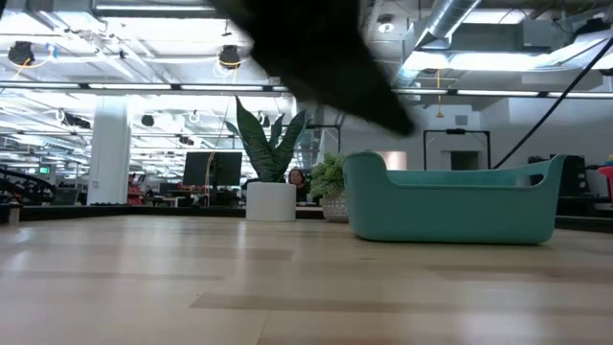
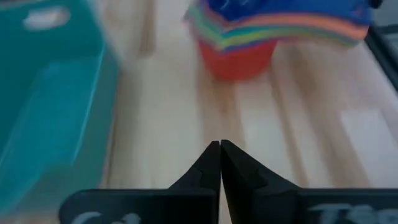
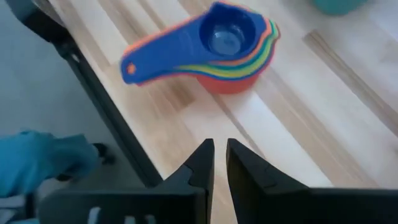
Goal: Nest measuring cups in basket
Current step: Stack the violet measuring cup on top of the orange measuring cup
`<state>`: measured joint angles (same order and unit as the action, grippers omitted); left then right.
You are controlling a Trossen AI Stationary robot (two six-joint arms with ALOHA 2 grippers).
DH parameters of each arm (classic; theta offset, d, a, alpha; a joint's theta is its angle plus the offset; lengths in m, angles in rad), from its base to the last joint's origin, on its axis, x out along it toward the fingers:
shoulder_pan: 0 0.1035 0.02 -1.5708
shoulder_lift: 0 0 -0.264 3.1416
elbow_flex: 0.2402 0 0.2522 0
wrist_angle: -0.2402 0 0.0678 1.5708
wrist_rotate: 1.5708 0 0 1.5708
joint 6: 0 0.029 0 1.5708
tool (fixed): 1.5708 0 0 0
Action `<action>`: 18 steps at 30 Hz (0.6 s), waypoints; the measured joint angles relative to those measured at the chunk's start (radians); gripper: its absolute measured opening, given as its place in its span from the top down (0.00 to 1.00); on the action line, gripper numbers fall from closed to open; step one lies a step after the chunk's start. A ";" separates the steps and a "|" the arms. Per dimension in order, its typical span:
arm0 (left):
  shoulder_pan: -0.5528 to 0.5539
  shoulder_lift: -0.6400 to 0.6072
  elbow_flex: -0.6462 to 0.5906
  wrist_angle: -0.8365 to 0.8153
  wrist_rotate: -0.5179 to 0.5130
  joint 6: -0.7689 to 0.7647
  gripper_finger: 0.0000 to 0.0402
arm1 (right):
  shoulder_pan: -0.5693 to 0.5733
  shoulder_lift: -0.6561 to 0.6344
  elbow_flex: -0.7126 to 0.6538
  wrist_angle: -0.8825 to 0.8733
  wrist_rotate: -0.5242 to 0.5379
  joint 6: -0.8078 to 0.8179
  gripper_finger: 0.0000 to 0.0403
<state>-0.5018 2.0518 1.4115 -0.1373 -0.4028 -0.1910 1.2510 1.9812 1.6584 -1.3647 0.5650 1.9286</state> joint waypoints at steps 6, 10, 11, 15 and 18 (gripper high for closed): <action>0.004 0.208 0.328 -0.177 0.098 0.102 1.00 | 0.011 0.057 0.000 0.001 -0.025 -0.072 0.84; 0.017 0.354 0.538 -0.270 0.175 0.127 1.00 | 0.009 0.096 0.000 0.006 -0.026 -0.100 0.84; 0.021 0.391 0.590 -0.284 0.191 0.136 1.00 | 0.008 0.103 0.000 0.009 -0.026 -0.101 0.84; 0.031 0.494 0.783 -0.369 0.242 0.163 1.00 | 0.002 0.125 0.000 0.037 -0.022 -0.097 0.84; 0.033 0.526 0.882 -0.433 0.242 0.193 1.00 | -0.001 0.134 0.000 0.052 -0.025 -0.097 0.84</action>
<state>-0.4690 2.5775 2.2938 -0.5704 -0.1610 0.0021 1.2503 2.1157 1.6588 -1.3125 0.5396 1.8313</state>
